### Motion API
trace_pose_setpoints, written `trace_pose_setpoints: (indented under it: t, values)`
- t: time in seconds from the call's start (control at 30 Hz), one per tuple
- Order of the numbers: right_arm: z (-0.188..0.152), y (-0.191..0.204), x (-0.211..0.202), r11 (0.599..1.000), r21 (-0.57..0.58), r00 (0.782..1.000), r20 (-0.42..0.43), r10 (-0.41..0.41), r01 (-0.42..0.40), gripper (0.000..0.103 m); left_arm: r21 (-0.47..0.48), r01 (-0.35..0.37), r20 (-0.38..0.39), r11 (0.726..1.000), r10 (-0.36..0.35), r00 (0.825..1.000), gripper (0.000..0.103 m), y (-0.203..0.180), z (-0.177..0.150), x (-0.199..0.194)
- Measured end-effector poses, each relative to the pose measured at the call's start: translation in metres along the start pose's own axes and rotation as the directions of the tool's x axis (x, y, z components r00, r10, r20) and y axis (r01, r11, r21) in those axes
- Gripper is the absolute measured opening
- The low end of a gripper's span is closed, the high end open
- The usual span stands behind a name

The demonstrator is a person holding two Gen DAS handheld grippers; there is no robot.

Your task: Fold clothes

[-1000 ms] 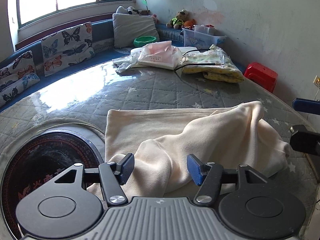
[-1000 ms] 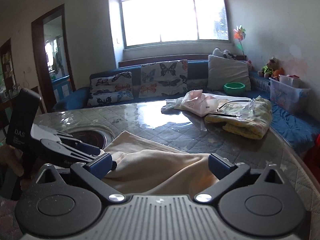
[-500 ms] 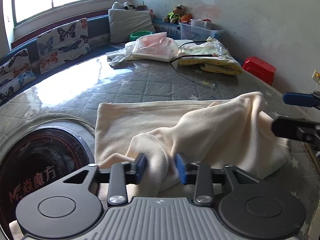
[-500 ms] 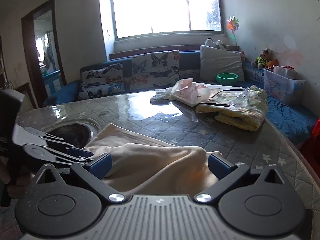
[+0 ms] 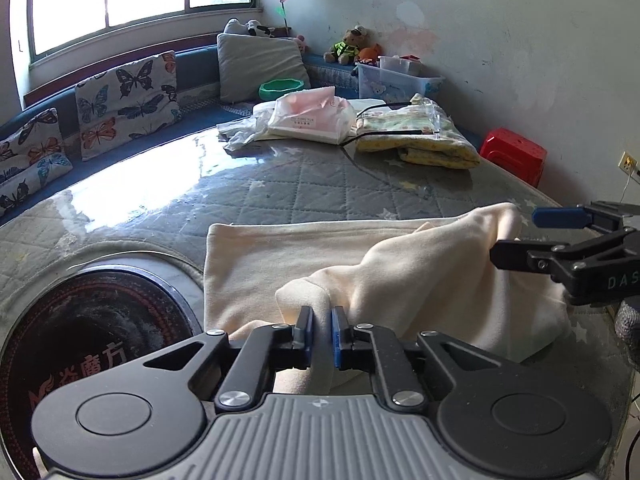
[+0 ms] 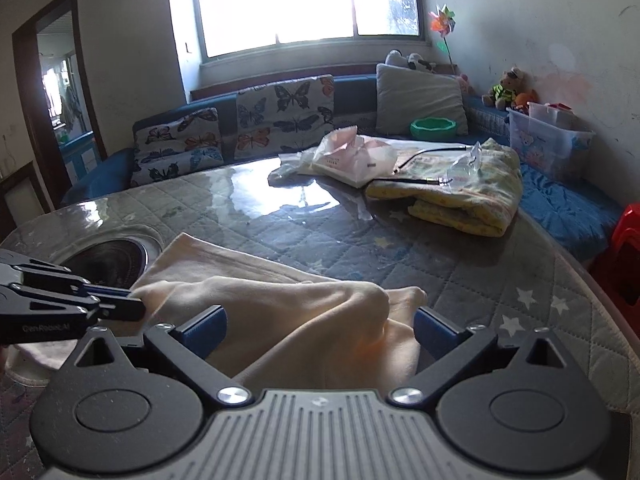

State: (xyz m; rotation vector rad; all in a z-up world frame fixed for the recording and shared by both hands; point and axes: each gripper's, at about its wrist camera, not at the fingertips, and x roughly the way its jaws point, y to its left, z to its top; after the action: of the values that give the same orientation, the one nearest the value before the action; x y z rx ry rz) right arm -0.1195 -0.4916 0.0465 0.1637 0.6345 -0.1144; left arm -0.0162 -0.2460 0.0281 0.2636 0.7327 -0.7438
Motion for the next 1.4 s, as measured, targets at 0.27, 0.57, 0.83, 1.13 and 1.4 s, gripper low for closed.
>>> trace_pose_setpoints:
  t: [0.27, 0.57, 0.83, 1.13, 1.4]
  values:
    - [-0.006, 0.009, 0.001, 1.0, -0.016, 0.999, -0.036, 0.024, -0.024, 0.101, 0.003, 0.01, 0.017, 1.0, -0.01, 1.0, 0.01, -0.003, -0.007, -0.007]
    - [-0.017, 0.027, 0.0, 0.998, -0.062, 0.997, -0.077, 0.025, -0.03, 0.102, -0.021, 0.003, 0.001, 1.0, -0.003, 1.0, 0.015, 0.001, -0.009, -0.005]
    - [-0.019, 0.028, -0.003, 0.998, -0.057, 0.996, -0.085, 0.027, -0.032, 0.102, -0.04, -0.031, -0.02, 0.999, 0.03, 0.999, 0.047, 0.0, -0.007, -0.002]
    - [-0.02, 0.023, -0.004, 0.998, -0.056, 0.997, -0.075, 0.021, -0.025, 0.102, -0.034, -0.065, -0.036, 0.997, 0.064, 0.997, 0.062, -0.005, -0.003, 0.002]
    - [-0.008, 0.011, 0.005, 0.999, -0.049, 0.999, -0.049, 0.003, -0.005, 0.102, -0.009, -0.062, -0.041, 0.998, 0.061, 0.997, 0.062, -0.011, 0.005, 0.012]
